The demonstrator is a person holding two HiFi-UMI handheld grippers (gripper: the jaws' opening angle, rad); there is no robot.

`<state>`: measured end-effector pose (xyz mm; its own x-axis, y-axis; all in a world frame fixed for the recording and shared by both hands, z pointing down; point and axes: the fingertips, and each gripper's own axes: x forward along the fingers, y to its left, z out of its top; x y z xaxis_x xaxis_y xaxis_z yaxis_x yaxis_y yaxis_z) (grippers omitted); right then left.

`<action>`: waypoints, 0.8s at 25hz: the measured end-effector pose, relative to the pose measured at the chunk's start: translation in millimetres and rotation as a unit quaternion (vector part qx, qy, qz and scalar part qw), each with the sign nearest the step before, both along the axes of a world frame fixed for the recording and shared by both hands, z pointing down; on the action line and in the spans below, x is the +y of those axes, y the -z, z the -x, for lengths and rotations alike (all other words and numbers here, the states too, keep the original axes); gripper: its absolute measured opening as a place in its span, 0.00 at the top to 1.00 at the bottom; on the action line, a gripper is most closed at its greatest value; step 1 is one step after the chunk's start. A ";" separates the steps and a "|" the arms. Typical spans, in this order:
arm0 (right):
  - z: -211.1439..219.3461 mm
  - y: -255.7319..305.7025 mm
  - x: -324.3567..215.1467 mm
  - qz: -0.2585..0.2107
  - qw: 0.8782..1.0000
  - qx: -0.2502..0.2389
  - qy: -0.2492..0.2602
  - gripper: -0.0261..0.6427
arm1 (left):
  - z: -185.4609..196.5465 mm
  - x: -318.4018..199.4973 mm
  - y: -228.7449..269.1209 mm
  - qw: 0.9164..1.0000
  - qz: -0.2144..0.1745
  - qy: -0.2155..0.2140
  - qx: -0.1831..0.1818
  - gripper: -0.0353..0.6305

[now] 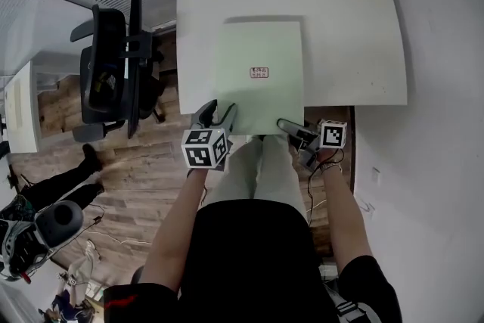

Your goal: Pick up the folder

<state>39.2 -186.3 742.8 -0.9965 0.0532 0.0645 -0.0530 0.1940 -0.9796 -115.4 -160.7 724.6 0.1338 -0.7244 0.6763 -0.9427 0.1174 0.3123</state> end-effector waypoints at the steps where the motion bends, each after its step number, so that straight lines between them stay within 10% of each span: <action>1: -0.5 0.4 -1.1 0.001 1.000 -0.001 -0.005 0.50 | 0.0 -0.1 0.6 1.000 -0.002 -0.001 0.002 0.61; 12: -0.2 14.8 2.8 0.007 0.999 0.019 -0.033 0.51 | -2.1 14.0 18.9 0.998 -0.025 -0.039 -0.031 0.61; 20: 0.6 57.5 4.3 0.017 0.998 -0.015 -0.058 0.51 | 2.8 34.9 85.0 0.994 -0.112 -0.006 0.006 0.61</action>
<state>38.6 -181.9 685.3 -0.9976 -0.0601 0.0346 -0.0435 0.1548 -0.9870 -118.2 -125.8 639.6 0.1506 -0.8546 0.4969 -0.9397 0.0324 0.3406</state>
